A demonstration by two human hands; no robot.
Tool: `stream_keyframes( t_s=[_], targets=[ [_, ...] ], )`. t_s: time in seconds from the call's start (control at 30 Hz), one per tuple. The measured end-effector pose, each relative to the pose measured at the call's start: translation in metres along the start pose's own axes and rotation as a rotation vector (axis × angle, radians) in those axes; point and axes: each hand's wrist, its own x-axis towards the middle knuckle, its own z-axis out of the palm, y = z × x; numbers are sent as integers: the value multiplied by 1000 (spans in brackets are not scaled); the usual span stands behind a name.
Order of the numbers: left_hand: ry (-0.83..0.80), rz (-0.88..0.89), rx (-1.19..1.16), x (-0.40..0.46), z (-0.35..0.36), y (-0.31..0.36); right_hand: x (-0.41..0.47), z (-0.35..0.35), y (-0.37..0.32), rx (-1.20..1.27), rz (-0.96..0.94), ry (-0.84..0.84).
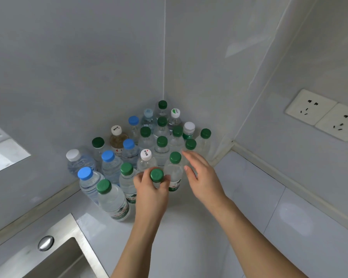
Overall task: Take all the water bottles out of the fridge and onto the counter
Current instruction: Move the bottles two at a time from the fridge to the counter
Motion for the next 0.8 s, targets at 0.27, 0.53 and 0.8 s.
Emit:
stream_keyframes(
  t_s=[0.27, 0.53, 0.8],
  targets=[
    [25, -23, 28, 6, 18, 0, 1, 4, 6, -35, -45, -22],
    [54, -29, 37, 11, 21, -7, 0, 11, 13, 15, -77, 17],
    [89, -35, 54, 14, 27, -14, 0, 18, 13, 25, -58, 48]
  ],
)
